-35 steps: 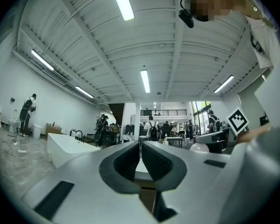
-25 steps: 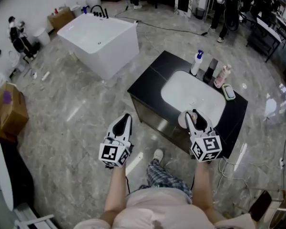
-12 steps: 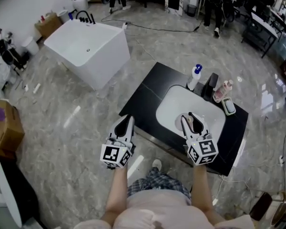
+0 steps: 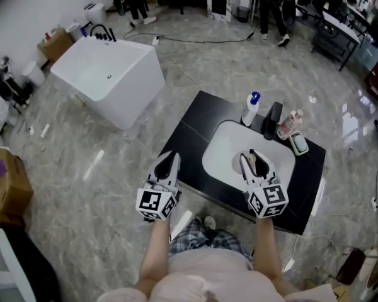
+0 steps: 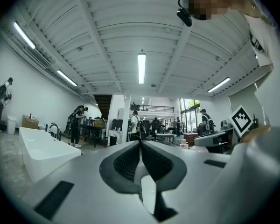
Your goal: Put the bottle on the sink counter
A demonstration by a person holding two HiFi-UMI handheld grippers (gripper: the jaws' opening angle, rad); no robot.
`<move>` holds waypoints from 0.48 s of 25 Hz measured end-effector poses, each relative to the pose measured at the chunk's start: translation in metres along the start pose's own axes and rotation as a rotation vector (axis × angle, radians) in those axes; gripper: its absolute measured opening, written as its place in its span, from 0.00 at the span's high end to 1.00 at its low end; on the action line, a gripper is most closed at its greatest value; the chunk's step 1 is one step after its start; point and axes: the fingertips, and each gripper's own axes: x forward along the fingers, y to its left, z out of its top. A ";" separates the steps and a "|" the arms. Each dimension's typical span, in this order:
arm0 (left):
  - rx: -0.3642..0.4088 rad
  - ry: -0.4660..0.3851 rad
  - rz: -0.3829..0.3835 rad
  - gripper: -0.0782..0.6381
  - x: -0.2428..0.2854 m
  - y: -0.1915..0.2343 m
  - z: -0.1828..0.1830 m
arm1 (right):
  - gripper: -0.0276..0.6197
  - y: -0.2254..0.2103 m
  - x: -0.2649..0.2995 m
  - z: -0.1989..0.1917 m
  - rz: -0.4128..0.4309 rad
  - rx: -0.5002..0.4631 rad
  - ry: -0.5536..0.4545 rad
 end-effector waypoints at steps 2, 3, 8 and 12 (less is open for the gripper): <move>0.003 0.005 -0.019 0.84 0.009 0.001 0.000 | 0.74 -0.004 0.003 0.005 -0.016 0.000 -0.008; 0.002 0.009 -0.029 0.84 0.014 0.001 0.000 | 0.74 -0.005 0.005 0.008 -0.024 0.001 -0.011; -0.005 0.019 -0.061 0.84 0.036 0.005 -0.003 | 0.74 -0.008 0.020 0.014 -0.036 -0.004 -0.006; 0.001 0.030 -0.088 0.84 0.057 0.008 -0.011 | 0.74 -0.014 0.040 0.010 -0.035 -0.001 0.000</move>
